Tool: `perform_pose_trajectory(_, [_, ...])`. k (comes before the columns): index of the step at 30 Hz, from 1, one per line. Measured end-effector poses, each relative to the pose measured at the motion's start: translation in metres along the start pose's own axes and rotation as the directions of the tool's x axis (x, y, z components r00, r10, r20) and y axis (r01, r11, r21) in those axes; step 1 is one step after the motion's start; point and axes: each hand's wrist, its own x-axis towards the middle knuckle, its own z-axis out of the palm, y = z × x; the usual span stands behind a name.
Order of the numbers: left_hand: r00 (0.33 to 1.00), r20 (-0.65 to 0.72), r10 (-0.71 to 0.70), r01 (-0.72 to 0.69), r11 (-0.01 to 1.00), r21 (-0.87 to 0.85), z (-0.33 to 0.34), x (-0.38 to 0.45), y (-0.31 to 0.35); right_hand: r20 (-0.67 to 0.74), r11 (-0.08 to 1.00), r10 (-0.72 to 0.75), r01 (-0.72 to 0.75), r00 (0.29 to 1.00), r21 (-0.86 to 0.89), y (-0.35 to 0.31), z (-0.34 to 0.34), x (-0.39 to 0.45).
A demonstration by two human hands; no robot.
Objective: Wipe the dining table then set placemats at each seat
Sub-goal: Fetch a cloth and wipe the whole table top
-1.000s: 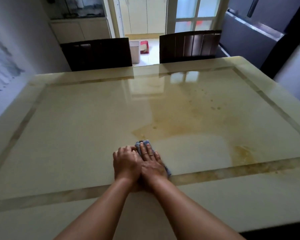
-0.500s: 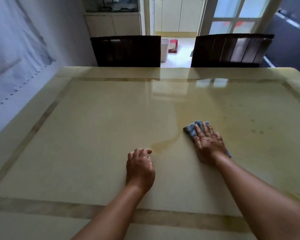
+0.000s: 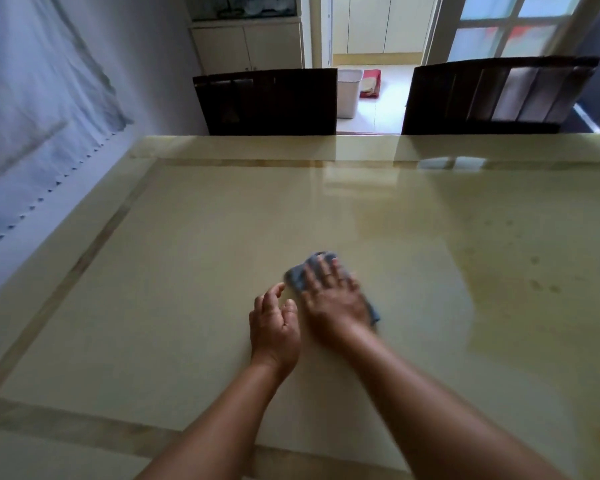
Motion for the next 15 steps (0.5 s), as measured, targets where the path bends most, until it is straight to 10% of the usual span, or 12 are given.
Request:
perform_pose_trajectory(8, [0.995,0.034,-0.091,0.081,0.971,0.223,-0.005,0.001,0.001,0.114,0.958,-0.279,0.284,0.954,-0.030,-0.008,0.006,-0.031])
perform_pose_trajectory(15, [0.993,0.117,0.010,-0.041,0.964,0.264,0.025,0.023,0.020,-0.022,0.999,0.032,-0.033,0.999,-0.016,0.097,-0.042,0.021])
